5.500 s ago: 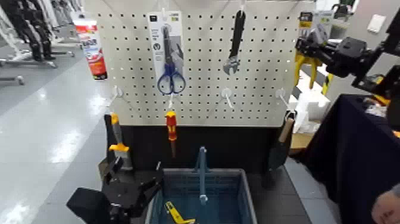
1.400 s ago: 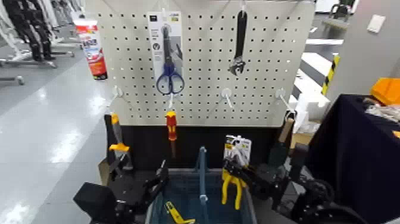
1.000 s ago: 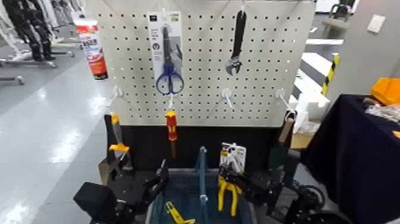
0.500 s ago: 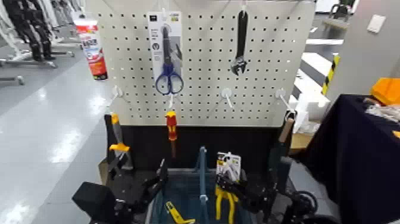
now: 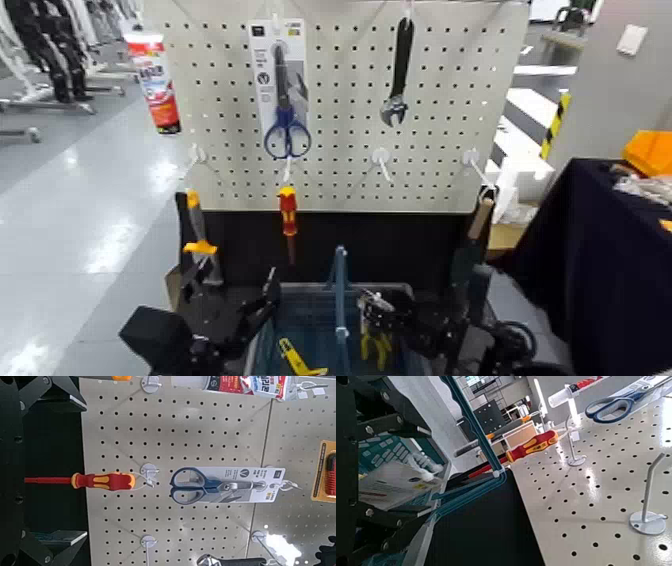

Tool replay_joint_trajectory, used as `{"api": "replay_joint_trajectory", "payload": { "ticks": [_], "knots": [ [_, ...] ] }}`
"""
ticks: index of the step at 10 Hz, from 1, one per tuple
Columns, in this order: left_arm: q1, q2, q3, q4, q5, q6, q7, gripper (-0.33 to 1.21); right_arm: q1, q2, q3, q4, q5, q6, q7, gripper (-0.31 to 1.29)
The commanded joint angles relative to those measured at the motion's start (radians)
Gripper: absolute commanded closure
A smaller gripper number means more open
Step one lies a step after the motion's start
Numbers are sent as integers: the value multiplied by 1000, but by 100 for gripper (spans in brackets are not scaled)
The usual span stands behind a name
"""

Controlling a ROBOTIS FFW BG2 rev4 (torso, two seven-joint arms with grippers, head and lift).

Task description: Put the yellow pliers into the crate.

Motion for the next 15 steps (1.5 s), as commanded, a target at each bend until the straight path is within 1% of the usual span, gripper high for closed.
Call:
{"api": "replay_joint_trajectory", "payload": {
  "ticks": [1,3,4,5,6,7,8,9,10,11,12,13,14,15],
  "knots": [
    [1,0,1,-2,0,0,0,17,6,1,-4,-23,-1,-3,0,-1],
    [1,0,1,-2,-2,0,0,17,19,2,-12,-56,-1,-12,-17,-1],
    [3,0,1,-2,-2,0,0,17,37,2,-21,-95,0,-21,-38,-1],
    [3,0,1,-2,0,0,0,17,71,1,-37,-161,3,-31,-89,-1],
    [4,0,5,-5,-2,0,0,17,123,2,-52,-243,22,-63,-175,0],
    [8,0,8,-5,0,0,1,17,189,5,-61,-337,51,-104,-304,0],
    [14,-2,9,-6,-2,-6,5,17,253,11,-63,-406,94,-166,-420,0],
    [17,-3,12,-6,0,-12,11,17,313,20,-61,-477,137,-205,-512,0],
    [23,-5,15,-6,8,-15,14,17,373,28,-49,-530,171,-255,-617,0],
    [32,-6,17,-6,11,-20,24,17,433,37,-35,-578,214,-296,-709,0],
    [40,-6,18,-6,11,-23,32,17,494,40,-15,-619,249,-343,-804,0],
    [54,-6,20,-9,11,-26,47,17,549,40,8,-656,270,-367,-903,0],
    [74,-6,18,-17,11,-32,72,17,589,40,14,-676,290,-388,-939,1],
    [90,-6,21,-23,11,-35,83,17,612,36,16,-682,296,-397,-933,3]
  ]
}}
